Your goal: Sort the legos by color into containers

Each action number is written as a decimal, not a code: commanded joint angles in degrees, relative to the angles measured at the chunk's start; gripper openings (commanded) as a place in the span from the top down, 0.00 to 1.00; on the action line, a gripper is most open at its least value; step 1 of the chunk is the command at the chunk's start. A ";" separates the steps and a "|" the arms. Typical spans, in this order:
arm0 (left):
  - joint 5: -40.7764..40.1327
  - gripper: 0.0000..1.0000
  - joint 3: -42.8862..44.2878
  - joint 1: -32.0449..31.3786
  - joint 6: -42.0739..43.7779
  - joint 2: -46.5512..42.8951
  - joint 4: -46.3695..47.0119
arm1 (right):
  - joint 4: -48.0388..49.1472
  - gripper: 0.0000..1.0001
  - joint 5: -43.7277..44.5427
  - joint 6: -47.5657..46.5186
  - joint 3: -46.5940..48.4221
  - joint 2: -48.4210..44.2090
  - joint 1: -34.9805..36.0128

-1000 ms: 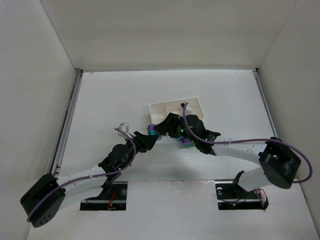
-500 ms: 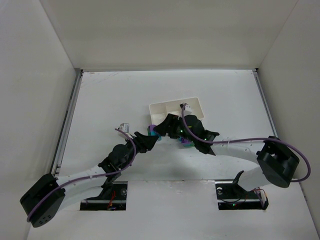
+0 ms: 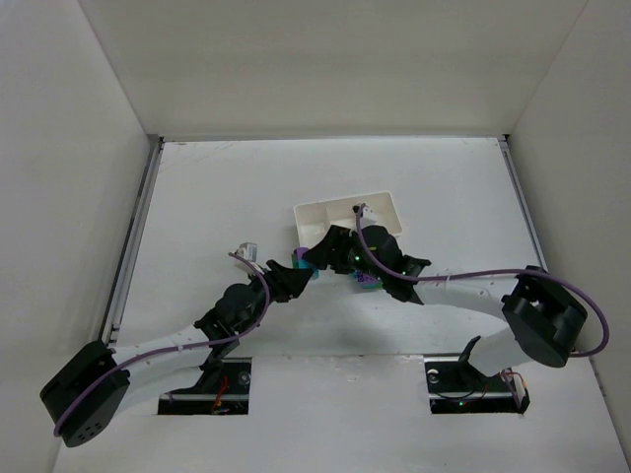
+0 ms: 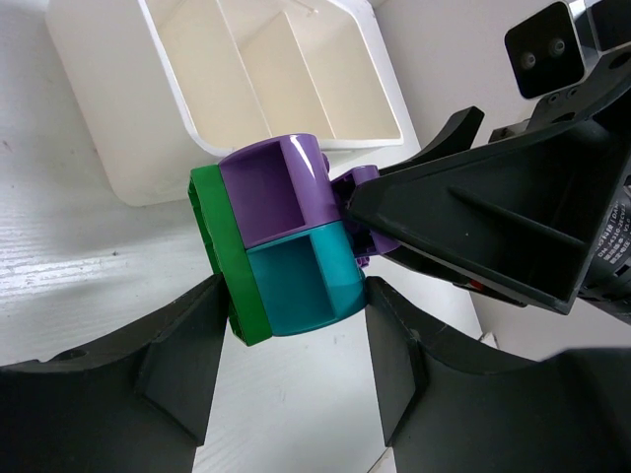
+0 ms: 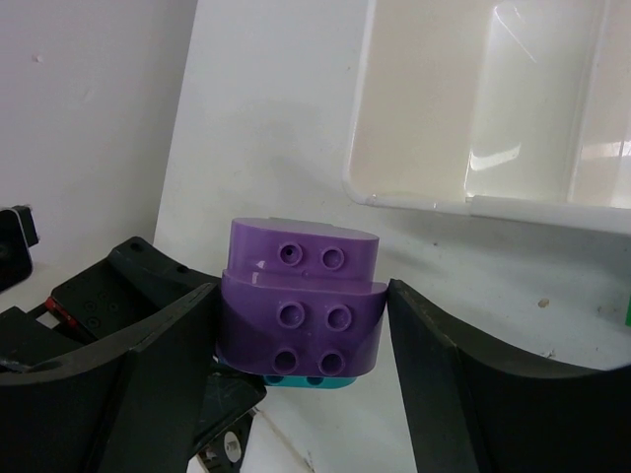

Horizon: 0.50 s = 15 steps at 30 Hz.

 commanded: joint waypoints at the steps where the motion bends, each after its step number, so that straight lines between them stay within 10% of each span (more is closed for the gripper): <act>1: 0.77 0.72 2.34 0.29 0.41 -0.56 3.83 | 2.10 0.29 -1.41 0.06 1.80 0.65 -0.32; 15: 0.85 0.73 0.49 2.57 -0.38 -3.37 3.21 | 5.96 0.39 -4.83 0.67 -3.03 -6.02 -3.91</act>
